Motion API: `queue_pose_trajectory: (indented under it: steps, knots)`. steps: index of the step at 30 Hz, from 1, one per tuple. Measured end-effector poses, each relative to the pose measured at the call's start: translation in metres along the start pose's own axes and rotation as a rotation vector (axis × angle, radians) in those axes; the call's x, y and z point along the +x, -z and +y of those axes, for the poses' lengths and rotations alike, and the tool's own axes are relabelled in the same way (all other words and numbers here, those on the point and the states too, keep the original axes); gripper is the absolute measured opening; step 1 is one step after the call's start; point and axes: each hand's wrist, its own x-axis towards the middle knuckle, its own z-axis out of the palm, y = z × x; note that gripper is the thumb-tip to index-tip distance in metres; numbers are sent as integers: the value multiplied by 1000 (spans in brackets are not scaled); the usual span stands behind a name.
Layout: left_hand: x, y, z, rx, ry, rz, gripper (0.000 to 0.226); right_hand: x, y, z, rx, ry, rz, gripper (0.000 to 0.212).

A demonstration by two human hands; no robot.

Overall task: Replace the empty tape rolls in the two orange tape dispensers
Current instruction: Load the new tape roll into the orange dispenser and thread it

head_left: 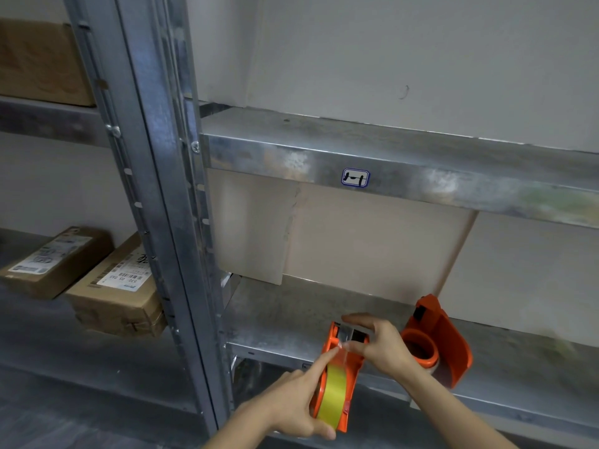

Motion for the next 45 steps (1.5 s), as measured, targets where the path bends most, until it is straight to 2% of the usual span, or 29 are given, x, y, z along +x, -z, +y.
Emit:
queue_pose_trajectory:
  steps: [12,22,27,34,37,40,45]
  knots:
    - [2,1,-1,76,13,-43,126,5,-1,-7,-44,81,-34,49]
    - [0,-5,-4,4,-25,-2,126,2,3,0,19,66,-80,49]
    - [-2,-10,-7,-45,2,17,125,8,9,3,120,0,-154,29]
    - [0,-7,-9,-223,-4,32,129,15,5,4,373,-204,-190,20]
    - [1,-6,-8,-301,-16,33,128,16,4,3,380,-224,-192,31]
    - [1,-10,-8,-366,-40,44,128,15,3,0,312,-146,-239,27]
    - [-6,-18,-11,-369,-70,121,126,12,10,2,257,-77,-299,49]
